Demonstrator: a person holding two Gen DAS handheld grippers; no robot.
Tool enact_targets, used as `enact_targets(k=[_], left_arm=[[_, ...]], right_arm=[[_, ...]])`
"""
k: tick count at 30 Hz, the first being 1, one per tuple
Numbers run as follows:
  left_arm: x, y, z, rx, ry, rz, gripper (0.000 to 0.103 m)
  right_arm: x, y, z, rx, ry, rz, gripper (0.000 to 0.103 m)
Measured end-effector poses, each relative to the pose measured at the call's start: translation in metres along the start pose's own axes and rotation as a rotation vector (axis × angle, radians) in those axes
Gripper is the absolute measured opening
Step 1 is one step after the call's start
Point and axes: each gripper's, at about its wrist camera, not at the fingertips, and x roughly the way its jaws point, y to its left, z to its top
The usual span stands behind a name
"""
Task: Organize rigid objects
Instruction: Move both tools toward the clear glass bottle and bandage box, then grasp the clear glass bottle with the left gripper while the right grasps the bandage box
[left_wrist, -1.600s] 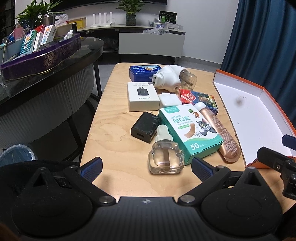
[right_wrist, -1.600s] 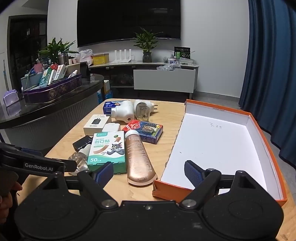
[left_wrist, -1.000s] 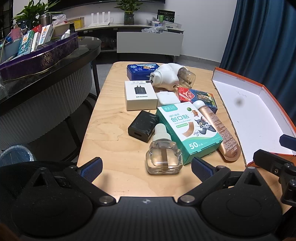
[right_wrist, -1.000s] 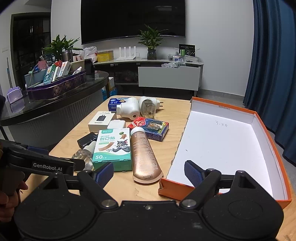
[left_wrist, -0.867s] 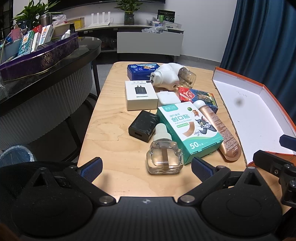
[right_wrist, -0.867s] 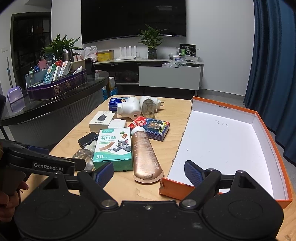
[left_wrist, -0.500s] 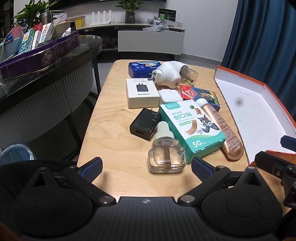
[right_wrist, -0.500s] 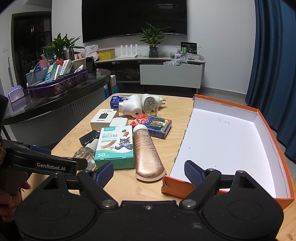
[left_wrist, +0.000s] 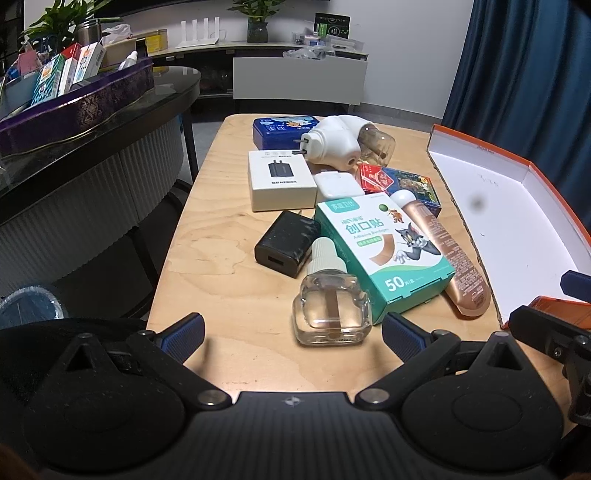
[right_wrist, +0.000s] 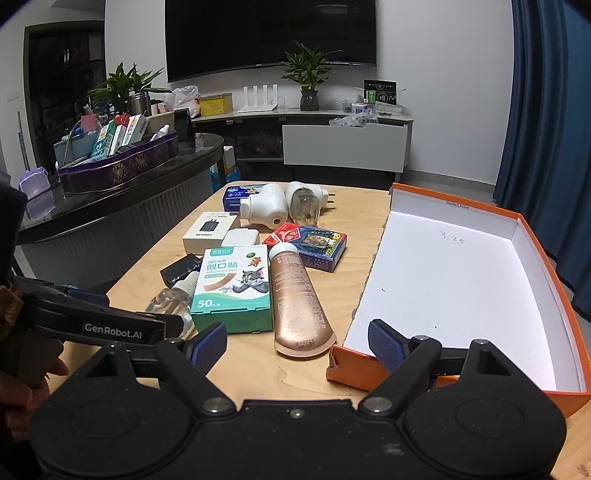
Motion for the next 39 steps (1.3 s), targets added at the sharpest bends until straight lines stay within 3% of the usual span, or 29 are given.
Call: enact_targets(k=[18,23,26,28,35,39], left_arm=[[0.014,-0.004,0.001,0.026,0.007,0.0,0.103],[0.02,-0.008,-0.001,0.059,-0.006,-0.02,0.092],[0.019,-0.009,-0.002,0.084,-0.041,-0.037,0.073],[0.017,-0.009,-0.003,0.094,-0.058,-0.063,0.05],[0.009,0.001,-0.006,0.068,-0.057,-0.129,0.05],[-0.005,0.007,-0.008,0.048,-0.091,-0.121,0.05]], right_arm=[[0.002,0.001,-0.001,-0.01,-0.019,-0.004,0.098],[0.005,0.003,-0.001,-0.014,-0.017,0.018,0.098],[0.006,0.006,0.001,-0.026,-0.016,0.036,0.098],[0.008,0.007,0.004,-0.037,-0.012,0.045,0.098],[0.024,0.013,0.03,-0.043,0.022,0.127,0.098],[0.045,0.023,0.045,-0.037,0.037,0.193,0.098]])
